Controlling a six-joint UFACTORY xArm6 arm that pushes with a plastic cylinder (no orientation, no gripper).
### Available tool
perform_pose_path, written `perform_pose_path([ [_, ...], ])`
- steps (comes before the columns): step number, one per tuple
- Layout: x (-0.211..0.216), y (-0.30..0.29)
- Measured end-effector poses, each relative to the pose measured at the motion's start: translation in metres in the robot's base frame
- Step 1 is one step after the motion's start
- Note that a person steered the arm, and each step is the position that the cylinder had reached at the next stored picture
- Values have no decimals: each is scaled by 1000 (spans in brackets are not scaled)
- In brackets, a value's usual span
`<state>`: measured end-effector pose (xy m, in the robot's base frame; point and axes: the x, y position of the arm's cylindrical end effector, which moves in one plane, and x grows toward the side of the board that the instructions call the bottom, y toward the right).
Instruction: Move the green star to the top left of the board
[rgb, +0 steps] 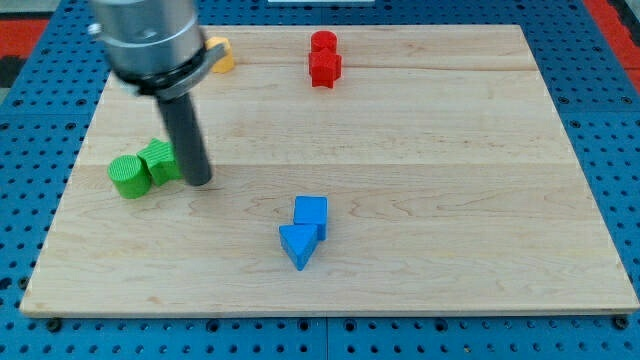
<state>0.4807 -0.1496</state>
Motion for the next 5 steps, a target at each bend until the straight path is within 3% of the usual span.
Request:
perform_pose_path([
  [1, 4, -49],
  [2, -64, -66],
  [3, -104, -46],
  [5, -39, 6],
])
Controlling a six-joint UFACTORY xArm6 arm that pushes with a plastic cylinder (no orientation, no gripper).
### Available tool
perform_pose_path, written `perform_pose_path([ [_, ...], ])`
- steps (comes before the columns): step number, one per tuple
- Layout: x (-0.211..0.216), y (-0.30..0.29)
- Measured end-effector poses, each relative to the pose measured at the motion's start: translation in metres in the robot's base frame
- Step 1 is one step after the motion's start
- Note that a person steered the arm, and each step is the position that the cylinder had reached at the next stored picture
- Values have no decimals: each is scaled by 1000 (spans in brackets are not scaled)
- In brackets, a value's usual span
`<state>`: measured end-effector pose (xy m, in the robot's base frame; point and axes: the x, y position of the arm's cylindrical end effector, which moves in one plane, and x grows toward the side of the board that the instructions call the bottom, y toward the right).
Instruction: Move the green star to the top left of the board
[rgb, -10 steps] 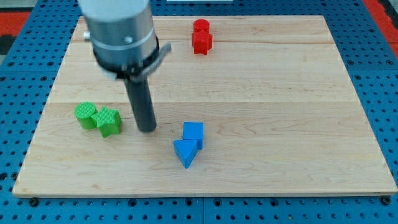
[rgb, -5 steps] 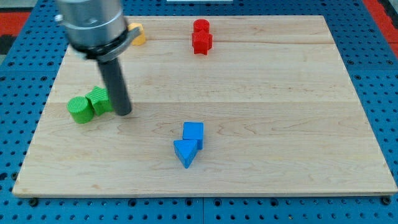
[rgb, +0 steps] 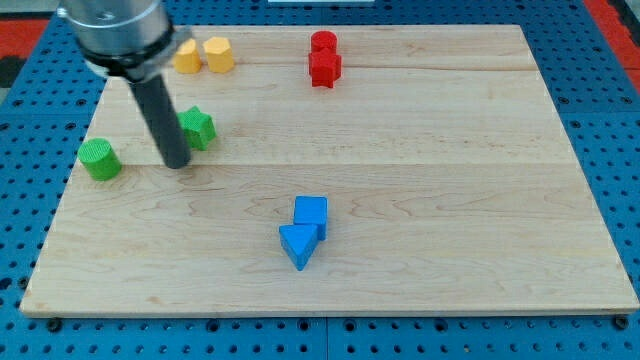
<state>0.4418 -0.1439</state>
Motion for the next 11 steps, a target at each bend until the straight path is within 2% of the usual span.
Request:
perform_pose_path([
  [1, -34, 18],
  [2, -84, -2],
  [3, -74, -1],
  [4, -27, 16],
  [5, -42, -47],
  [6, -118, -45],
  [7, -151, -49],
  [8, -124, -3],
  [9, -89, -10],
  [10, -90, -57],
  [11, -132, -76],
])
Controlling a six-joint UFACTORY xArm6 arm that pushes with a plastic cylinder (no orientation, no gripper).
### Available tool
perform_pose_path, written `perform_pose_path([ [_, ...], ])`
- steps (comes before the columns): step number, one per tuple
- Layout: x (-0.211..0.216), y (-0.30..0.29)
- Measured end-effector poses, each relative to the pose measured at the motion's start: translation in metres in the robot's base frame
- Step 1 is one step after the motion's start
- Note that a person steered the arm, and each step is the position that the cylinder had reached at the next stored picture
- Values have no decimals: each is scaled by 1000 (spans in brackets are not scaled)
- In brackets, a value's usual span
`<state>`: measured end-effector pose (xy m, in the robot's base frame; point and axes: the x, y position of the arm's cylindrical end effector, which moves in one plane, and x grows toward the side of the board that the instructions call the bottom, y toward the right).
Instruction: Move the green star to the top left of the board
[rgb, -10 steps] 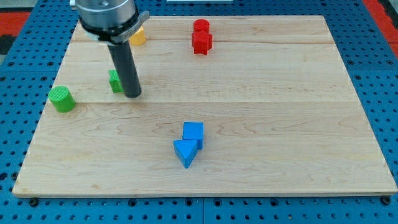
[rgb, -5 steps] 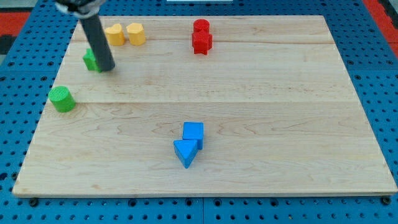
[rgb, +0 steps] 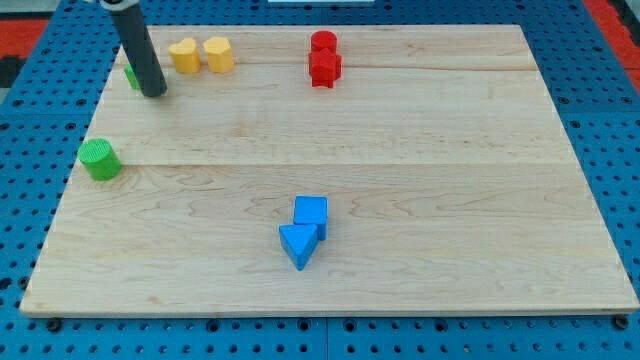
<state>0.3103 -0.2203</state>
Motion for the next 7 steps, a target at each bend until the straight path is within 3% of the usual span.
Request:
perform_pose_path([
  [1, -25, 1],
  [2, 0, 19],
  [3, 24, -13],
  [5, -37, -15],
  [7, -32, -19],
])
